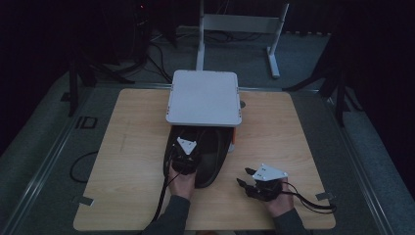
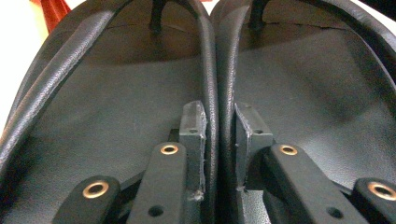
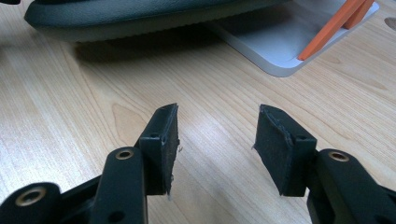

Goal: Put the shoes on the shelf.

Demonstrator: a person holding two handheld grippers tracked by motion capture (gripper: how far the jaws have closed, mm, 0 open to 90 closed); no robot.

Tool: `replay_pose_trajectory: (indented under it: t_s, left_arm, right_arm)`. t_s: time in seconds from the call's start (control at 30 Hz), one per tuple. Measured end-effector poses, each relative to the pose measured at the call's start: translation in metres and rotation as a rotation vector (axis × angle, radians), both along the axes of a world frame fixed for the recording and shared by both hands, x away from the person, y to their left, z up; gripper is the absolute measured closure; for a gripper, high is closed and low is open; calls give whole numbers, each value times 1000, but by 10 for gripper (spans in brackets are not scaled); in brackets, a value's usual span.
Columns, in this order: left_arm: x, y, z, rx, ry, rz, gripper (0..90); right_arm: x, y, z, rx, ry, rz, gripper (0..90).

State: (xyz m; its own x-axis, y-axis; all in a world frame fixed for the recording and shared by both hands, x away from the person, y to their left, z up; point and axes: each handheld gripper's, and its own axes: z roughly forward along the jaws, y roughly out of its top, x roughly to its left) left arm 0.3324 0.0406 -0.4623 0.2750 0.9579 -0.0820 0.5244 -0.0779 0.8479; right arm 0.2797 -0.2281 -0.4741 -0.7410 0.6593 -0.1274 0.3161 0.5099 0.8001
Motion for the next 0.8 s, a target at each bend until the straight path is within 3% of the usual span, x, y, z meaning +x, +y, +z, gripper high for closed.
replay_pose_trajectory:
  t_s: [0.8]
  left_arm:
    - [16, -10, -1, -5, 7, 40, 756]
  right_arm:
    - [0, 0, -1, -10, 2, 1, 487]
